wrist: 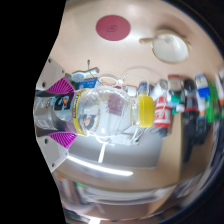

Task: Pour water

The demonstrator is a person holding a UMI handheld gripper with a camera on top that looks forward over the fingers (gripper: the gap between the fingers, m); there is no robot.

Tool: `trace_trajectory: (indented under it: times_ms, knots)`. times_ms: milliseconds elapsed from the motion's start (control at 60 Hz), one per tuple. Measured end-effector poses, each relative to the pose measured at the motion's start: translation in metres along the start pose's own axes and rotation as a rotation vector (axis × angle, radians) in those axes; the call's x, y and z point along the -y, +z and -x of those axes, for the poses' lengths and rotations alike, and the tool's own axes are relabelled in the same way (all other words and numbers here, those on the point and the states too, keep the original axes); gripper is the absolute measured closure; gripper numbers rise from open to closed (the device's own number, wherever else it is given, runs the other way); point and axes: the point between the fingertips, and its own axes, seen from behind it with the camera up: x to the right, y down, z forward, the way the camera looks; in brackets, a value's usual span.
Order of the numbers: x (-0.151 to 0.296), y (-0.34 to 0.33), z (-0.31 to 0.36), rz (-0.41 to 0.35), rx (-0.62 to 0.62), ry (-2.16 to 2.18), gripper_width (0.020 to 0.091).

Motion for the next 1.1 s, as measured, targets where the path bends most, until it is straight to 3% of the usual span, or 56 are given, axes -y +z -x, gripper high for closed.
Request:
trace_trajectory:
  times_ms: [250, 517, 650, 783, 900, 1000, 1100]
  knots:
    - [0.097, 0.009, -0.027, -0.118, -0.185, -0.719, 0.0648]
    - [0.113, 0.010, -0.015, -0.119, -0.159, -0.783, 0.0649]
    - [0.084, 0.022, -0.019, -0.091, -0.084, -0.331, 0.0649]
    - [0.056, 0.019, 0.016, -0.077, 0.175, 0.629, 0.0645]
    - [0.049, 0.007, 0.052, -0.063, 0.332, 1.387, 0.0643]
    - [0.054, -0.007, 0.071, -0.115, 0.396, 1.695, 0.0623]
    - [0.062, -0.015, 0.095, -0.192, 0.363, 1.739, 0.0623]
